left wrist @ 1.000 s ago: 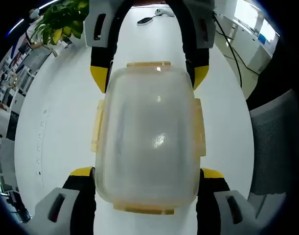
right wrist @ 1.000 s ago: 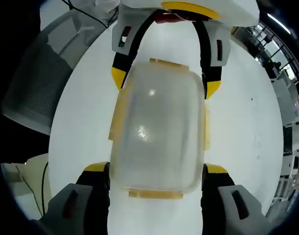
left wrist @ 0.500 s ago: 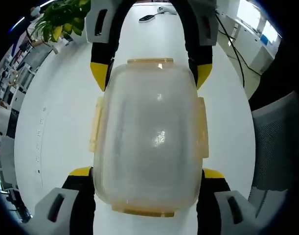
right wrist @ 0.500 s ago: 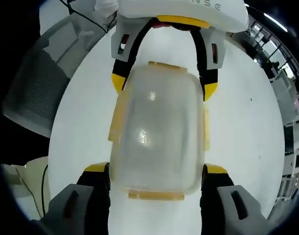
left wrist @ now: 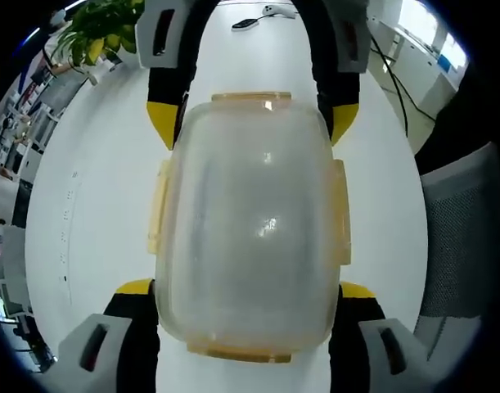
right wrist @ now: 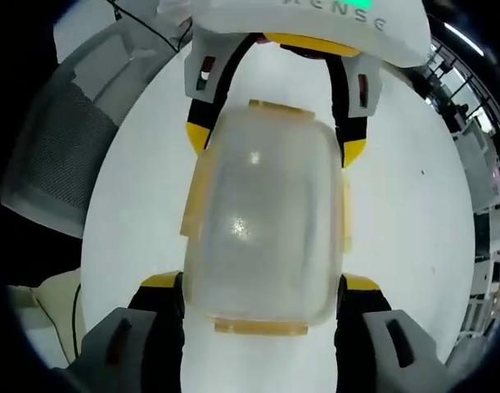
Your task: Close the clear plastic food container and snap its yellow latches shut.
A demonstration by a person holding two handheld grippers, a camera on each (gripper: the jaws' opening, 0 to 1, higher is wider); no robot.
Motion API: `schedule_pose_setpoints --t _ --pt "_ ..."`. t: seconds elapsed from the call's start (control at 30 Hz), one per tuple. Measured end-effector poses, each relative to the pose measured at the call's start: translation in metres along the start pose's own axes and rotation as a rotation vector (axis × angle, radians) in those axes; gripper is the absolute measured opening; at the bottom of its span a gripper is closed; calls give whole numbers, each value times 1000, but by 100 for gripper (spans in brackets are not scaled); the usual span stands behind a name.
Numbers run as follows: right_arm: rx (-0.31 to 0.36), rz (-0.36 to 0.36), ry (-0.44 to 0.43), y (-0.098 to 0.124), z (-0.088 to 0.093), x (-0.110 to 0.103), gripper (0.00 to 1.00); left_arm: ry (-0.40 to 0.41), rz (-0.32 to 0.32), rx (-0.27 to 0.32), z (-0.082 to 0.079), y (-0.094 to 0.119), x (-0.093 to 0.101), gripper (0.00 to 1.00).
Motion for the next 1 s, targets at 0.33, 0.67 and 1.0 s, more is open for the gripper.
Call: schedule_pose_setpoints --t 0.33,0.67,1.0 --pt "-4 -8 32 -12 -32 8 73 27 -11 -33 31 8 -2 84" --pt "0 -10 40 -26 -65 28 73 29 -18 -83 66 15 -19 84" --pt "-29 -5 35 -34 -84 46 73 29 -17 -73 86 19 -37 84"
Point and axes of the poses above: the point that each gripper's makers call its tool centre point, and the gripper's own axes: y roughly backward along the fingers, x roughly to its right, z roughly out of its underside, the point moved 9 cm from there along y, roughly backward along the fingers, and after that the axes turned 3 degrees about y, right-handed, at the moved point
